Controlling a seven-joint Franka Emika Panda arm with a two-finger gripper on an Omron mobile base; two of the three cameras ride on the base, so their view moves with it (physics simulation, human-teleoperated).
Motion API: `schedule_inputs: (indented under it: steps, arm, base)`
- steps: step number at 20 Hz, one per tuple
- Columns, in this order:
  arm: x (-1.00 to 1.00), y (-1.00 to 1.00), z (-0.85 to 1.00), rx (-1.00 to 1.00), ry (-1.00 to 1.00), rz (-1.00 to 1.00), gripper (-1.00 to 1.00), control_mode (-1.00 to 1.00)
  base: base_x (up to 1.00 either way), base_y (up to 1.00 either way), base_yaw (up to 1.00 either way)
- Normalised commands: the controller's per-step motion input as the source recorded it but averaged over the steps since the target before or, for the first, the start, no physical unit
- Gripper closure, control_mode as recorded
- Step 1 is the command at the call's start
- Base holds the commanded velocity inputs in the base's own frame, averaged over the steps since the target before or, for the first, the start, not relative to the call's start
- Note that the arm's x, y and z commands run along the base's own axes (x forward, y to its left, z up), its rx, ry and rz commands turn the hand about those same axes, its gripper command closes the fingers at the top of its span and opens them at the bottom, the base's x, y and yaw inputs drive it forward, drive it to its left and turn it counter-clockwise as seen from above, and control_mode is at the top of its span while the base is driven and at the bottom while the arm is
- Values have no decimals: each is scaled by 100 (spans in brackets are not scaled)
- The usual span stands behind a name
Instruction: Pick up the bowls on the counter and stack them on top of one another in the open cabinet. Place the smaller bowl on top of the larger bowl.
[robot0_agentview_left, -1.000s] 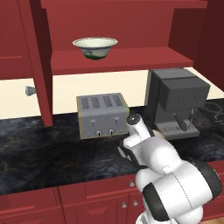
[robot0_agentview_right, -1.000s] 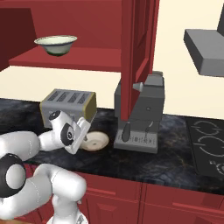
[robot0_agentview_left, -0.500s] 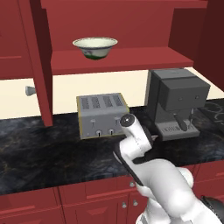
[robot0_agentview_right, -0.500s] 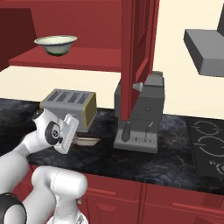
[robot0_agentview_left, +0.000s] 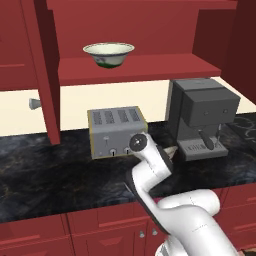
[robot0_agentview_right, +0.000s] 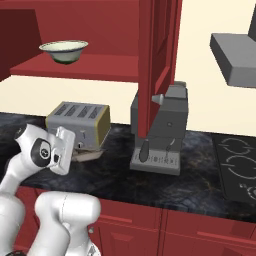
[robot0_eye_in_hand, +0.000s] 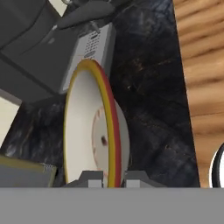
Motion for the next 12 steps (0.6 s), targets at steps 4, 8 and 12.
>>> schedule_inputs:
  steps: [4,8,12]
  arm:
    - [-31,8,62,-7,0,14,100,-100]
    - [-24,6,59,-3,3,15,100,-100]
    - [-19,4,49,0,5,15,100,-100]
  base:
    - [0,0,0]
    - [0,0,0]
    - [0,0,0]
